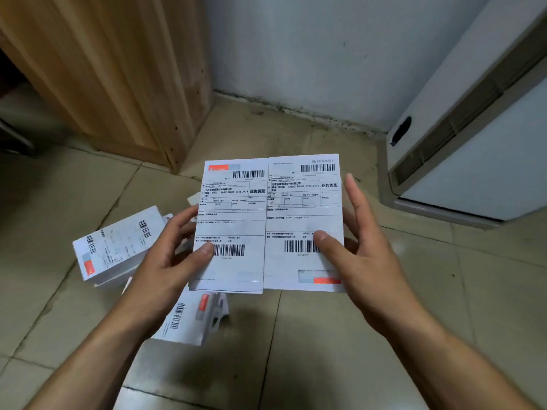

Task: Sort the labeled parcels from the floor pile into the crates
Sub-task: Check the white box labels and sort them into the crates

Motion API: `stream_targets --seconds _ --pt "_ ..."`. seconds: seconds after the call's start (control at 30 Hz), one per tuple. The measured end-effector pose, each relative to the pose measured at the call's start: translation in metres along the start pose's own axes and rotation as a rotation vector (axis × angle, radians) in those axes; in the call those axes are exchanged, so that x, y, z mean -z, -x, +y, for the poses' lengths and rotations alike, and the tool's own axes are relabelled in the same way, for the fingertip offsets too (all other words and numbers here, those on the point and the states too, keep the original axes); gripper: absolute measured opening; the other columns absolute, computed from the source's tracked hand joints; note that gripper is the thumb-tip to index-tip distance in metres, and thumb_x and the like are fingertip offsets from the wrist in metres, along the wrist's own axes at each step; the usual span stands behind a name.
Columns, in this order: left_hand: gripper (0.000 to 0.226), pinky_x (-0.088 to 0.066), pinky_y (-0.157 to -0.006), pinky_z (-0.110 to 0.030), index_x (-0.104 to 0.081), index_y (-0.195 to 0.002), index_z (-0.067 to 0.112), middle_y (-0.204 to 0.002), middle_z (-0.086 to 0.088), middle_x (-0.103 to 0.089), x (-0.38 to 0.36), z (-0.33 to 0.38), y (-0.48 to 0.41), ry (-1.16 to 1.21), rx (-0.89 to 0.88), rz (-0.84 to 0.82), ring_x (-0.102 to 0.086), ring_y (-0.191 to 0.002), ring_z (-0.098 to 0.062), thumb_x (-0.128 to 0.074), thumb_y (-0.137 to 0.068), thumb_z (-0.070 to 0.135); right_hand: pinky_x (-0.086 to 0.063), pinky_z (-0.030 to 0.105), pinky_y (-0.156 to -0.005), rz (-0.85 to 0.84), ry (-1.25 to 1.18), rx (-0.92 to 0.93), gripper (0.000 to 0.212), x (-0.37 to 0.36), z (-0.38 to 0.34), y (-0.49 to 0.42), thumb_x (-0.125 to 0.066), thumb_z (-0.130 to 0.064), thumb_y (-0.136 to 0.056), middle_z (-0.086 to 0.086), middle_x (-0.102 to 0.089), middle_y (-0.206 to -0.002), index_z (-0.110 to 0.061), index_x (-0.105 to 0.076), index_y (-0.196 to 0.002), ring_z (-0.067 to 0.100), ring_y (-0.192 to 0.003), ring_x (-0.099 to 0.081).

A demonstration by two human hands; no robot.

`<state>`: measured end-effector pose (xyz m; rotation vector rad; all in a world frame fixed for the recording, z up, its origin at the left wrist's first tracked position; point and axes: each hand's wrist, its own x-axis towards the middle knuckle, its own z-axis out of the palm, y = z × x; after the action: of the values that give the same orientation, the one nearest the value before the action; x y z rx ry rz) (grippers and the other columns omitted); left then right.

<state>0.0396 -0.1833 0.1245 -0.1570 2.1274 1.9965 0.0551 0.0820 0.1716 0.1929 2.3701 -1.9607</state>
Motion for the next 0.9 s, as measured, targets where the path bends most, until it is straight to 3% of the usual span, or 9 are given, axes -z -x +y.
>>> stream_targets --seconds 0.1,0.23,0.37,0.47,0.57,0.67,0.73,0.8,0.9 --pt "0.063 -0.055 -0.093 -0.043 -0.048 -0.139 0.056 -0.131 0.011 -0.065 -0.021 0.001 -0.009 -0.034 -0.035 -0.037 -0.066 -0.118 -0.015 -0.076 -0.086 0.037 -0.057 0.044 -0.097 0.103 0.164 0.092 0.074 0.02 0.0 0.012 -0.067 -0.021 -0.098 -0.031 -0.052 -0.14 -0.065 -0.031 -0.146 0.013 -0.118 -0.066" --pt "0.056 -0.054 -0.075 -0.013 -0.056 -0.134 0.052 -0.127 0.019 -0.067 -0.057 0.013 -0.006 -0.072 -0.097 -0.091 -0.064 -0.11 0.005 -0.069 -0.085 0.028 -0.056 0.039 -0.1 0.234 0.225 0.113 0.059 0.053 0.002 0.026 -0.068 -0.023 -0.097 -0.028 -0.047 -0.14 -0.05 -0.047 -0.144 0.009 -0.127 -0.058" --pt "0.06 -0.056 -0.079 -0.016 -0.058 -0.137 0.042 -0.125 0.022 -0.069 -0.08 0.063 0.011 -0.14 -0.072 -0.159 -0.069 -0.11 -0.007 -0.066 -0.092 0.002 -0.056 0.039 -0.099 0.274 0.17 0.051 0.059 0.086 -0.034 0.042 -0.071 -0.021 -0.095 -0.025 -0.048 -0.143 -0.051 -0.05 -0.142 0.009 -0.128 -0.058" --pt "0.064 -0.06 -0.082 -0.026 -0.06 -0.136 0.041 -0.12 0.011 -0.074 -0.091 0.139 0.036 -0.168 -0.026 -0.207 -0.072 -0.105 -0.015 -0.075 -0.087 0.003 -0.06 0.043 -0.093 0.299 0.076 -0.022 0.065 0.117 -0.089 0.069 -0.075 -0.016 -0.092 -0.023 -0.047 -0.147 -0.055 -0.051 -0.138 0.011 -0.124 -0.061" --pt "0.068 -0.059 -0.088 -0.033 -0.062 -0.131 0.05 -0.109 0.001 -0.077 -0.106 0.233 0.064 -0.235 -0.011 -0.298 -0.075 -0.098 -0.023 -0.084 -0.073 0.02 -0.063 0.041 -0.079 0.29 -0.012 -0.132 0.075 0.158 -0.161 0.106 -0.079 -0.014 -0.087 -0.017 -0.055 -0.143 -0.065 -0.049 -0.132 0.011 -0.115 -0.067" --pt "0.066 -0.058 -0.077 -0.021 -0.066 -0.123 0.052 -0.098 -0.007 -0.079 -0.123 0.336 0.082 -0.271 -0.033 -0.38 -0.073 -0.08 -0.029 -0.09 -0.071 0.019 -0.061 0.043 -0.087 0.34 -0.06 -0.194 0.077 0.201 -0.245 0.144 -0.082 -0.018 -0.085 -0.012 -0.064 -0.136 -0.07 -0.047 -0.13 0.012 -0.111 -0.069" --pt "0.065 -0.054 -0.07 -0.016 -0.068 -0.12 0.05 -0.092 -0.01 -0.078 -0.146 0.412 0.097 -0.278 -0.039 -0.468 -0.069 -0.07 -0.023 -0.087 -0.067 0.018 -0.06 0.046 -0.089 0.421 -0.082 -0.206 0.077 0.231 -0.308 0.172 -0.081 -0.021 -0.082 -0.01 -0.063 -0.137 -0.069 -0.047 -0.132 0.014 -0.114 -0.068" --pt "0.064 -0.055 -0.072 -0.019 -0.066 -0.124 0.049 -0.093 -0.011 -0.078 -0.17 0.484 0.113 -0.281 -0.06 -0.559 -0.068 -0.069 -0.024 -0.093 -0.069 0.029 -0.06 0.047 -0.09 0.507 -0.075 -0.216 0.078 0.259 -0.37 0.203 -0.081 -0.027 -0.079 -0.012 -0.062 -0.138 -0.069 -0.044 -0.134 0.014 -0.117 -0.066" --pt "0.071 -0.059 -0.075 -0.031 -0.062 -0.131 0.048 -0.101 -0.009 -0.078 -0.209 0.575 0.138 -0.311 -0.115 -0.692 -0.072 -0.079 -0.028 -0.084 -0.064 0.041 -0.059 0.049 -0.093 0.647 -0.082 -0.201 0.08 0.303 -0.45 0.256 -0.084 -0.026 -0.078 -0.016 -0.065 -0.135 -0.069 -0.045 -0.133 0.012 -0.116 -0.067"
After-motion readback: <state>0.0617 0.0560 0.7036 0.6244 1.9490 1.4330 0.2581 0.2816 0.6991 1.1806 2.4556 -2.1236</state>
